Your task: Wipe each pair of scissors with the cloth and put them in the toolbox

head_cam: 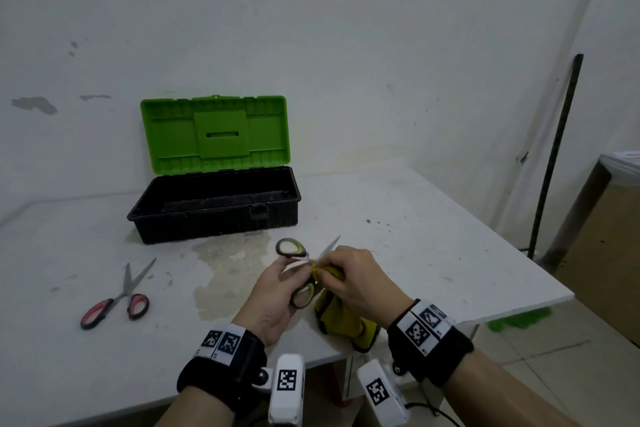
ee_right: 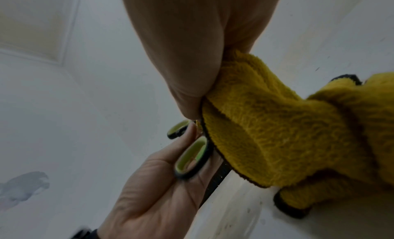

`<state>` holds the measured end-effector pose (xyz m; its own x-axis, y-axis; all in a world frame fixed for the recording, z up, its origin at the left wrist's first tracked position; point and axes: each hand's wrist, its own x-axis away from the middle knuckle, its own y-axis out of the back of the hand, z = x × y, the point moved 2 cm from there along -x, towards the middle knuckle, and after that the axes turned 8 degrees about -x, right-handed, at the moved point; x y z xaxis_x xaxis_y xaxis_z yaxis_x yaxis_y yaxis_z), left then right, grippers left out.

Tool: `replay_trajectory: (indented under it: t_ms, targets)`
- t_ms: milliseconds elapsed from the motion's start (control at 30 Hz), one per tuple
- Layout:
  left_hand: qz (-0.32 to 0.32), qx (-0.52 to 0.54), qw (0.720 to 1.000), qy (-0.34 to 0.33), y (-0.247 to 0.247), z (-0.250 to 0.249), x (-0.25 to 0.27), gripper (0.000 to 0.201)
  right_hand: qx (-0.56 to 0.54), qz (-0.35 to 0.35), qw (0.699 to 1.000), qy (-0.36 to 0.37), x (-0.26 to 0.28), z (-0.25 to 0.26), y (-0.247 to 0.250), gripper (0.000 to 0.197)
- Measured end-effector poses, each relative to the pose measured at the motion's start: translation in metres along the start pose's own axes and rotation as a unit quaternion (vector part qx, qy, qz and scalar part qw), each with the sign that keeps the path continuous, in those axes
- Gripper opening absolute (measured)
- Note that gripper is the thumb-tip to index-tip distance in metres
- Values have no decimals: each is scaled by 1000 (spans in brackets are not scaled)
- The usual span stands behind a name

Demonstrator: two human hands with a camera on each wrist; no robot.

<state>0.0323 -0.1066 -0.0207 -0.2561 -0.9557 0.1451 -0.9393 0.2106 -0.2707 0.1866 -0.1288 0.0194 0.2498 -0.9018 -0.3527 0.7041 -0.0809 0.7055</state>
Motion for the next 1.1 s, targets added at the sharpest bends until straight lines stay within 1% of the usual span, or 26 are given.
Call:
replay_trajectory:
  t_ms: [67,133,233,333,433,500,567,633,667,700,733,833,867,900,933,1033,1100]
  targets:
    - [36,-25,999,-1,0,3,1,21,4,2,1000,-4,-1,-1,1,16]
    - [56,-55,997,-10,-2,4,3,24,7,0,1000,-5,-2,-1,1,15]
    - [72,-101,992,-24,-1,5,3,28,11,-1,1000,-4,-3,0,-1,16]
    - [67,-99,993,-9,3,1,-1,35,11,-11,1000,-2,-5,-1,1,17]
    - [36,-60,998,3,10,-4,-7,41,12,-28,1000,-2,-6,-4,6,16]
    - [-8,-74,997,-6,17,-7,-12,45,6,-35,999,-11,-7,-7,10,17]
    - [-57,-106,992,-29,26,-8,-16,57,-1,-36,999,-18,-7,-9,12,17]
    - [-97,-133,986,-44,35,-9,-21,76,-2,-37,999,-19,-7,-10,12,17]
    - [-110,-146,982,-42,39,-9,-24,82,-1,-37,999,-19,-7,-10,11,17]
    - [-120,-159,979,-37,42,-10,-25,83,-1,-37,999,-17,-8,-10,10,16]
    - [-128,-175,976,-32,44,-10,-26,77,-1,-37,999,-17,-8,-10,9,16]
    - [-152,-208,965,-39,47,-10,-26,31,-3,-34,999,-15,-9,-8,6,17]
    - [-159,-202,965,-46,48,-9,-25,17,-4,-33,999,-14,-9,-8,6,17]
    - [-161,-189,967,-51,48,-9,-24,9,-5,-32,999,-13,-10,-8,5,17]
    - [-154,-175,971,-52,47,-10,-24,5,-7,-32,999,-12,-10,-8,5,17]
    - [-126,-171,977,-21,44,-11,-23,11,-4,-31,999,-13,-11,-8,5,17]
    - [-123,-175,977,-10,43,-10,-23,14,-2,-32,999,-11,-11,-8,5,16]
